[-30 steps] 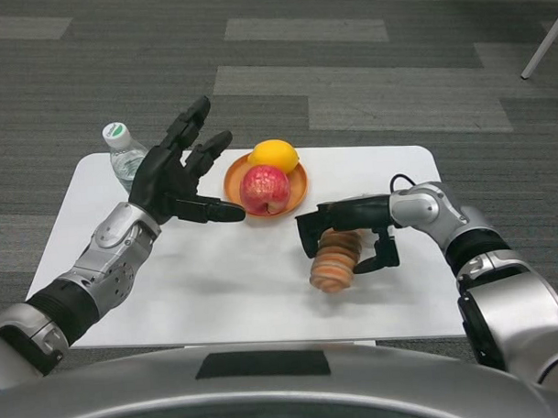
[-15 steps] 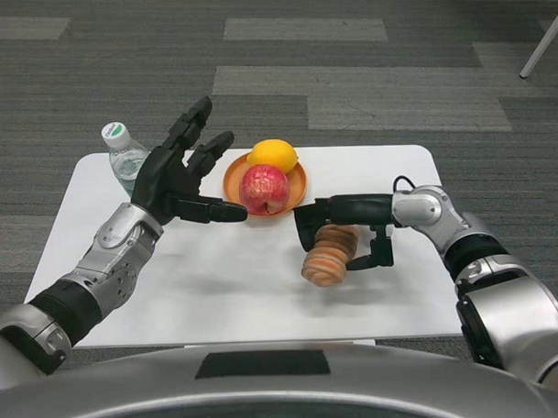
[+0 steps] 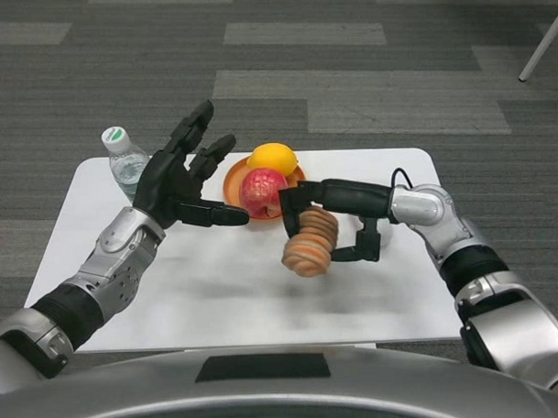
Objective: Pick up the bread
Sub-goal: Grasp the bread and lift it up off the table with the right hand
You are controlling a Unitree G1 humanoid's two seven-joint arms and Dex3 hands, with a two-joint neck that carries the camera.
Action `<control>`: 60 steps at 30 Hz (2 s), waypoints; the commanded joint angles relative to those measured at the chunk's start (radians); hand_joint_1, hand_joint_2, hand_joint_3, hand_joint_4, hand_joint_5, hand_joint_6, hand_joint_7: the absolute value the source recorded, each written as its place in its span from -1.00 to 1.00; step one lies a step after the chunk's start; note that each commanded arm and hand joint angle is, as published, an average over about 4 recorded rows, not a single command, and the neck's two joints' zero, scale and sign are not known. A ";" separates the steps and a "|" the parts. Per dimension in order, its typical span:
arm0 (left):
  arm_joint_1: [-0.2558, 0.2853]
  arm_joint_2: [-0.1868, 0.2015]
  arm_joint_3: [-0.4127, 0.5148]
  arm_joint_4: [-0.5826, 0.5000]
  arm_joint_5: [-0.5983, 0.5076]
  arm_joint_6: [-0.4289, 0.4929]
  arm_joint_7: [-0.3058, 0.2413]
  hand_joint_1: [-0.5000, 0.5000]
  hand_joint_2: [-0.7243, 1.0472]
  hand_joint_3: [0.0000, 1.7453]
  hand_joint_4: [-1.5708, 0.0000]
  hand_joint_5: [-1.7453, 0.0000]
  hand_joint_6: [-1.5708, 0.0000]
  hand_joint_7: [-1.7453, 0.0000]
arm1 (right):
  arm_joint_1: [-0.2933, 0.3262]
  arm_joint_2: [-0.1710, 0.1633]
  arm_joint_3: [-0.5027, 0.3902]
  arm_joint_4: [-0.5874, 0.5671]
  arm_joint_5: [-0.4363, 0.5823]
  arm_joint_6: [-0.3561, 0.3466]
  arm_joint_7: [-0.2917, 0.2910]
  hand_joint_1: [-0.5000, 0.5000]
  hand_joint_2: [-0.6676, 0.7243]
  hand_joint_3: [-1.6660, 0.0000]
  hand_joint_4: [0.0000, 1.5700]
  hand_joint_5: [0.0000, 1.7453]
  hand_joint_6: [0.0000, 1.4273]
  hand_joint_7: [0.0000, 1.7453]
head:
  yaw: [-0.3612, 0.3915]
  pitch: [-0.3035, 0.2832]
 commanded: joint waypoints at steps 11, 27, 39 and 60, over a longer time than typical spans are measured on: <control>0.008 0.006 -0.002 0.000 -0.004 -0.004 -0.003 1.00 0.20 -0.95 1.00 0.53 1.00 1.00 | 0.093 0.036 -0.080 -0.303 0.272 0.135 -0.034 -0.75 -0.27 -0.90 -0.75 0.56 -0.27 0.92 | 0.002 0.018; 0.014 0.001 0.002 0.000 -0.001 -0.006 -0.003 1.00 0.20 -0.90 1.00 0.53 1.00 1.00 | 0.141 0.114 -0.296 -0.362 0.387 0.207 -0.243 -0.75 -0.45 -0.90 -0.43 0.67 -0.01 0.84 | -0.013 0.049; 0.018 -0.010 0.011 0.000 0.002 -0.010 -0.003 1.00 0.20 -0.93 1.00 0.53 1.00 1.00 | 0.183 0.154 -0.367 -0.383 0.406 0.218 -0.392 -0.83 -0.55 -0.90 -0.20 0.78 0.11 0.84 | -0.032 0.074; 0.019 -0.015 0.022 0.000 0.004 -0.022 -0.003 1.00 0.20 -0.93 1.00 0.53 1.00 1.00 | 0.224 0.190 -0.379 -0.381 0.407 0.218 -0.406 -0.83 -0.64 -0.90 -0.13 0.78 0.16 0.84 | -0.044 0.081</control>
